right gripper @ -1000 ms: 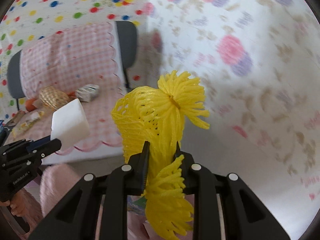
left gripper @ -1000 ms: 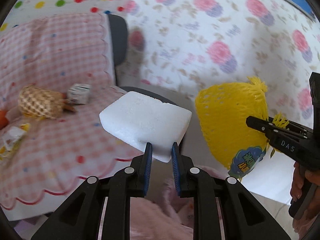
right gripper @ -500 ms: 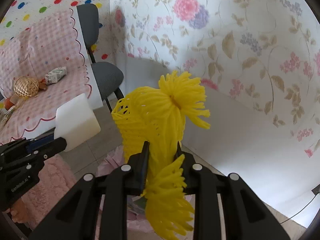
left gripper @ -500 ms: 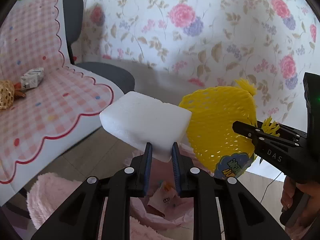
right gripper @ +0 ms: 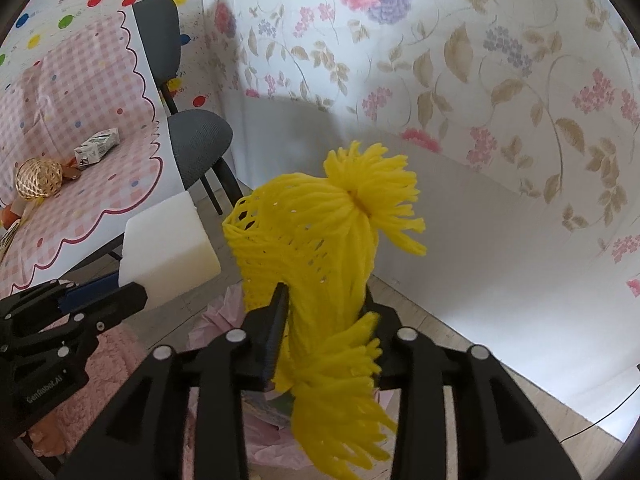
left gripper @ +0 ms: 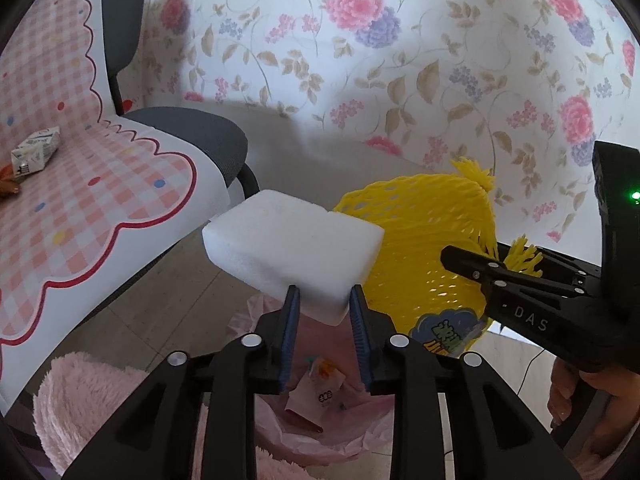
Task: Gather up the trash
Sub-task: 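Carry the net and foam block over the bin and open both tools, then move both open tools back toward the chair, then grasp the white folded paper with the right tool and lift it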
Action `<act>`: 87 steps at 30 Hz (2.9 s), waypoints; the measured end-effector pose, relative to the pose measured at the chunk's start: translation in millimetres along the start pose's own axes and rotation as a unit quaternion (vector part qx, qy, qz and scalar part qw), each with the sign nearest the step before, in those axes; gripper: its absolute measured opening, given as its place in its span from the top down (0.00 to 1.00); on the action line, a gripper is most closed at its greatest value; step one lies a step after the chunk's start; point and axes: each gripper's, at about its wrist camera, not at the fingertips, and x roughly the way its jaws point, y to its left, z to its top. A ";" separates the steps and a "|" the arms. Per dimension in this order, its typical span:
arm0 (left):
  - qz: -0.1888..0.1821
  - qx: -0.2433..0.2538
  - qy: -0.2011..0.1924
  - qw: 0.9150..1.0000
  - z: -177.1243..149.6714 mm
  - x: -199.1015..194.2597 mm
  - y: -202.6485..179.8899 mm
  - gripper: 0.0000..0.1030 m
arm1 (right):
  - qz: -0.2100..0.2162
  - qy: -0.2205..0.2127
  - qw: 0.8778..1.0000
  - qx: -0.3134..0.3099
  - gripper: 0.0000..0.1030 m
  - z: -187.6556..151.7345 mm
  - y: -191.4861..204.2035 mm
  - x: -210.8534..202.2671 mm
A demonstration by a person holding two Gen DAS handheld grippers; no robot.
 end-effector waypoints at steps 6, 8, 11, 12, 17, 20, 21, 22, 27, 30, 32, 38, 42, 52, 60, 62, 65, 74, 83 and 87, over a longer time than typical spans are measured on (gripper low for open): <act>0.000 -0.019 -0.006 1.000 0.1 -1.7 12.9 0.60 | 0.005 0.017 1.000 0.004 0.51 -1.4 0.2 11.2; 0.003 -0.022 -0.008 1.000 0.6 -5.1 16.2 0.60 | 0.005 0.022 1.000 0.004 0.43 -2.0 1.2 13.4; 0.013 -0.028 -0.019 0.999 1.4 -17.1 24.4 0.59 | 0.000 0.025 1.000 0.000 0.34 -2.9 3.5 14.4; 0.015 -0.032 -0.024 0.999 2.1 -22.1 27.7 0.58 | -0.001 0.026 1.000 -0.001 0.31 -3.2 3.8 14.2; 0.036 -0.042 -0.046 0.997 6.3 -43.8 37.9 0.55 | 0.003 0.030 1.000 -0.003 0.21 -2.5 6.0 13.4; 0.048 -0.042 -0.055 0.996 7.1 -52.3 40.9 0.53 | 0.007 0.027 1.000 -0.013 0.12 -0.7 11.6 9.2; 0.050 -0.043 -0.055 0.996 7.3 -53.8 42.1 0.53 | 0.008 0.027 0.999 -0.020 0.11 -0.5 14.1 7.3; 0.050 -0.045 -0.056 0.996 7.2 -54.6 43.2 0.53 | 0.008 0.027 0.999 -0.027 0.10 -0.2 16.2 5.6; 0.054 -0.051 -0.058 0.996 6.1 -59.3 46.1 0.52 | 0.012 0.008 1.000 -0.027 0.09 4.3 17.0 -9.6; 0.061 -0.052 -0.057 0.995 4.9 -62.7 48.4 0.52 | 0.019 -0.004 0.999 -0.026 0.09 8.4 19.0 -17.6; 0.068 -0.052 -0.058 0.995 4.0 -65.6 50.2 0.52 | 0.026 -0.011 0.999 -0.030 0.09 10.8 23.1 -21.7; 0.101 -0.068 -0.069 0.990 5.2 -86.2 72.0 0.48 | 0.056 -0.035 0.997 -0.047 0.09 26.4 42.6 -28.2; 0.134 -0.092 -0.086 0.983 9.4 -110.6 98.8 0.46 | 0.081 -0.053 0.993 -0.064 0.09 46.8 63.5 -27.7; 0.225 -0.163 -0.112 0.954 3.4 -167.9 173.4 0.38 | 0.146 -0.082 0.977 -0.129 0.18 88.9 140.4 -23.8; 0.301 -0.217 -0.115 0.921 -19.3 -219.1 225.5 0.32 | 0.188 -0.082 0.959 -0.197 0.64 108.9 219.4 -17.3; 0.331 -0.221 -0.115 0.910 -24.2 -236.0 238.2 0.32 | 0.211 -0.080 0.952 -0.208 0.68 113.1 239.8 -17.2; 0.352 -0.234 -0.114 0.899 -34.1 -256.5 256.0 0.30 | 0.247 -0.075 0.939 -0.227 0.68 114.6 270.4 -18.1; 0.378 -0.289 -0.096 0.874 -72.4 -275.0 318.0 0.30 | 0.331 -0.048 0.890 -0.310 0.66 96.1 386.3 -12.7; 0.382 -0.296 -0.085 0.871 -80.6 -270.9 352.1 0.30 | 0.362 -0.004 0.866 -0.345 0.51 81.2 471.2 19.5; 0.386 -0.298 -0.081 0.869 -84.7 -273.2 359.0 0.30 | 0.364 0.021 0.856 -0.365 0.40 71.7 500.6 38.3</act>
